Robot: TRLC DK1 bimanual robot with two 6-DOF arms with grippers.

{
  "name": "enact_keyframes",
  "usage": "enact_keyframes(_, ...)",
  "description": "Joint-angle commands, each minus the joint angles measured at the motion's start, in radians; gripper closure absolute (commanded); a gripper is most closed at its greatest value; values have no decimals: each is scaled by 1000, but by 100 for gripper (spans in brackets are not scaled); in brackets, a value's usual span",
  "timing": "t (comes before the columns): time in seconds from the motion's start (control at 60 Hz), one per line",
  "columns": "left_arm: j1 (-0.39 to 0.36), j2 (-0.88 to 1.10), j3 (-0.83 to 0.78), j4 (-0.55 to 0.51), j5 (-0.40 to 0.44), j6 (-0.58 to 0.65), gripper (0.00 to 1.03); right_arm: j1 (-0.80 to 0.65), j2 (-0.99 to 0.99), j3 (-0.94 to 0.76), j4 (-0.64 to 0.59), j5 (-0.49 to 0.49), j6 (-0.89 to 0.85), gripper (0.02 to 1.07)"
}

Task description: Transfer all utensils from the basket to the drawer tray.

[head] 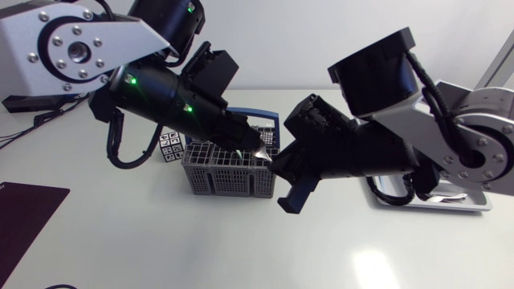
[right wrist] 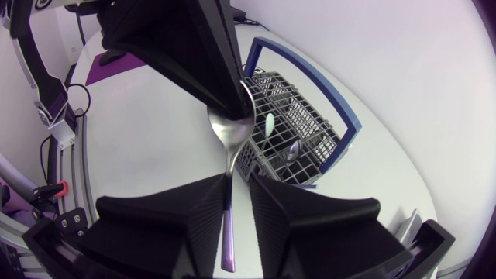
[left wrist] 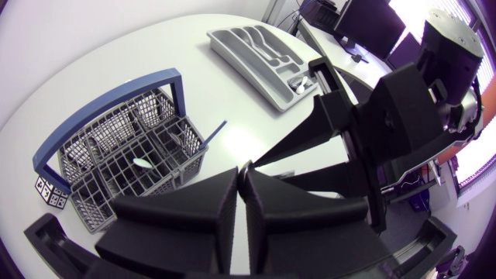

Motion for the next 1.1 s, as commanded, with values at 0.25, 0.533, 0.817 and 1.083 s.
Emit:
enact_keyframes(0.25,8,14,35,-15,15,-15,93,15,13,8,4,10,-2,101)
enact_keyframes(0.533,39,0,84,-12,41,-18,49,18,-3,-21,-4,1,-15,101)
enact_keyframes(0.817,134,-35,104,30,41,-9,43,-75,-93,-102,-73,-62,-117,101)
enact_keyframes(1.083,181,-15,47,31,27,20,43,-413,-191,-161,-258,-260,-394,101)
